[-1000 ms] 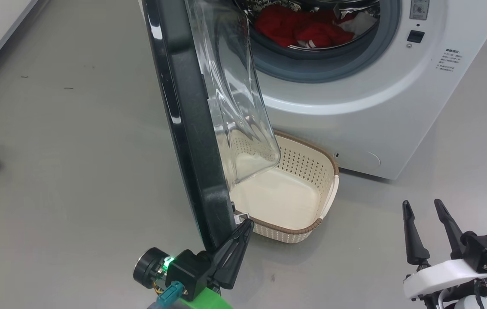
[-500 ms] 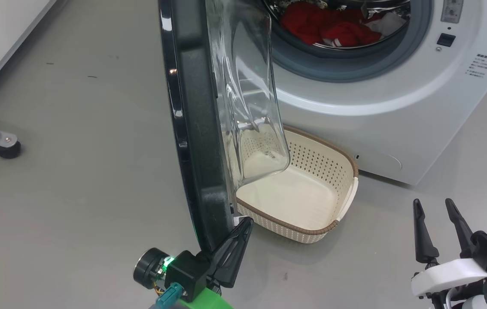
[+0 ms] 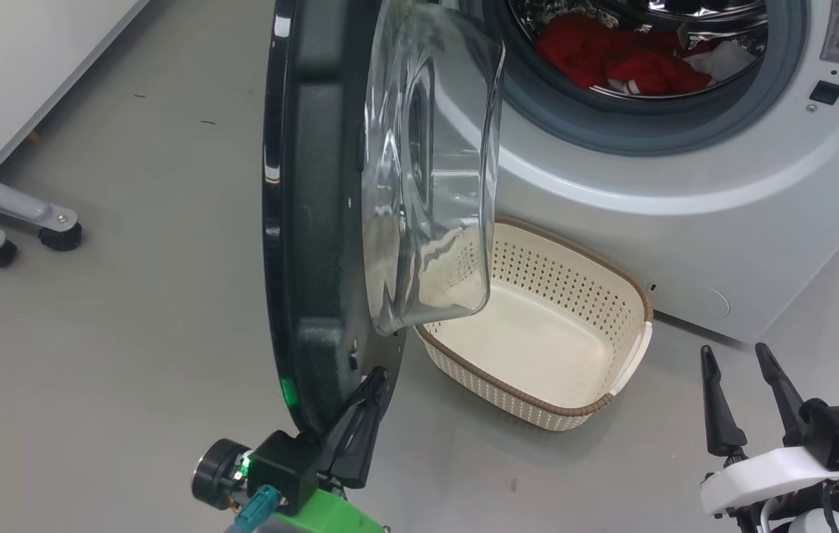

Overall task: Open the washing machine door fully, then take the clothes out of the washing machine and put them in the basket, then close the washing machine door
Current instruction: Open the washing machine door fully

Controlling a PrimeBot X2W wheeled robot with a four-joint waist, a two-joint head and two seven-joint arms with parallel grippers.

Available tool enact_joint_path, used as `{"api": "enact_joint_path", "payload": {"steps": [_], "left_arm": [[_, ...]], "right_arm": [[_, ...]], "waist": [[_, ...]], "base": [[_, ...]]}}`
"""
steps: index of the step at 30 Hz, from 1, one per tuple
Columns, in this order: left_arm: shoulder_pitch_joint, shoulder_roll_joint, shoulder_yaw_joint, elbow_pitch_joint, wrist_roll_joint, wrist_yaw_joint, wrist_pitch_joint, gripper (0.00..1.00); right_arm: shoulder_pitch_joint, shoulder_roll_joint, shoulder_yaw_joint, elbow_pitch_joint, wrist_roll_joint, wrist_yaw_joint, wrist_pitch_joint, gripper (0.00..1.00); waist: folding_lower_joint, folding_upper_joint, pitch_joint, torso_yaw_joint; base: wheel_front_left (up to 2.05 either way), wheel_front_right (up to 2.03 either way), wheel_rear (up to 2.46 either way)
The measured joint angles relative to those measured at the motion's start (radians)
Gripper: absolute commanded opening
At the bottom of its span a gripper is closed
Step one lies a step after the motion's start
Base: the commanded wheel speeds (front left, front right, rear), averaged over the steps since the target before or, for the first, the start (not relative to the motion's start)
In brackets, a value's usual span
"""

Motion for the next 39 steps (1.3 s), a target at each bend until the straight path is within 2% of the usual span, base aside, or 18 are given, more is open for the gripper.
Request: {"api": "enact_joint_path", "payload": {"steps": [10, 21, 32, 39], "left_arm": [[0.009, 0.019, 0.094, 0.025, 0.0, 0.02, -0.016, 0.0], [0.008, 0.055, 0.255, 0.046, -0.021, 0.03, -0.029, 0.0], [-0.002, 0.06, 0.402, 0.089, -0.049, 0.03, -0.043, 0.0], [-0.027, 0.061, 0.462, 0.123, -0.074, 0.032, -0.051, 0.0]], "right_arm": [[-0.002, 0.002, 0.001, 0.008, -0.008, 0.007, 0.0, 1.0], [-0.004, 0.006, 0.007, 0.007, -0.008, 0.008, 0.0, 1.0], [-0.018, 0.006, 0.005, 0.001, -0.013, 0.009, 0.0, 1.0], [-0.035, 0.004, 0.004, -0.006, -0.019, 0.009, 0.0, 1.0]], "waist": [[0.0, 0.0, -0.008, 0.001], [0.0, 0.0, 0.0, -0.021], [0.0, 0.0, 0.029, -0.054], [0.0, 0.0, 0.053, -0.069]], "base": [[0.0, 0.0, 0.0], [0.0, 0.0, 0.0], [0.0, 0.0, 0.0], [0.0, 0.0, 0.0]]}}
